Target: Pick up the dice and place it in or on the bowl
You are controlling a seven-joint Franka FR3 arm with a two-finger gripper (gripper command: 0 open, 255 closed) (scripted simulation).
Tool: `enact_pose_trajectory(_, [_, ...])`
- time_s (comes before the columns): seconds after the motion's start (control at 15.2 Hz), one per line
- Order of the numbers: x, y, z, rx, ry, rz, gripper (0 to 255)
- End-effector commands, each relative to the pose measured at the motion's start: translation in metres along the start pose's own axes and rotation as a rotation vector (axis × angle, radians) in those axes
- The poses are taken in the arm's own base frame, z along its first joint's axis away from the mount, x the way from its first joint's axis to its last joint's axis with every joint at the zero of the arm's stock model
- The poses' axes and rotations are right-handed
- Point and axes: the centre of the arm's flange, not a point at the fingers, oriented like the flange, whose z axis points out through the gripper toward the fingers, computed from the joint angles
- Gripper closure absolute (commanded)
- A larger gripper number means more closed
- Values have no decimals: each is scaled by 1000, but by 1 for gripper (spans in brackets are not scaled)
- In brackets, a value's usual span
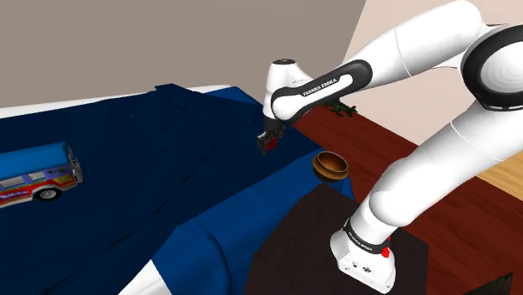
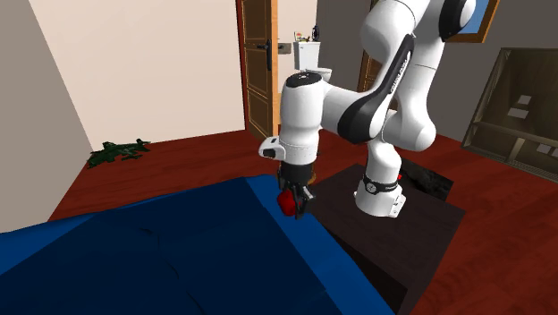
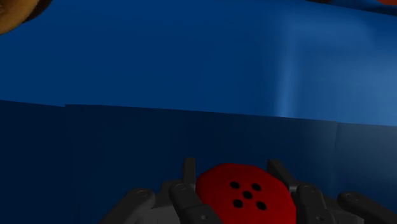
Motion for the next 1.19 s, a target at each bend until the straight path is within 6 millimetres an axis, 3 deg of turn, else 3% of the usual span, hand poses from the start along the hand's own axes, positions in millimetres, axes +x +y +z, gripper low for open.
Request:
enact_pose_trajectory(0.0, [-1,1,-10,0,-1,0,255])
enact_pose_trajectory(0.53, [-1,4,-48,0,-1,0,255])
enact_pose_trajectory(1.12, [-69,100,-43,0,-1,0,255])
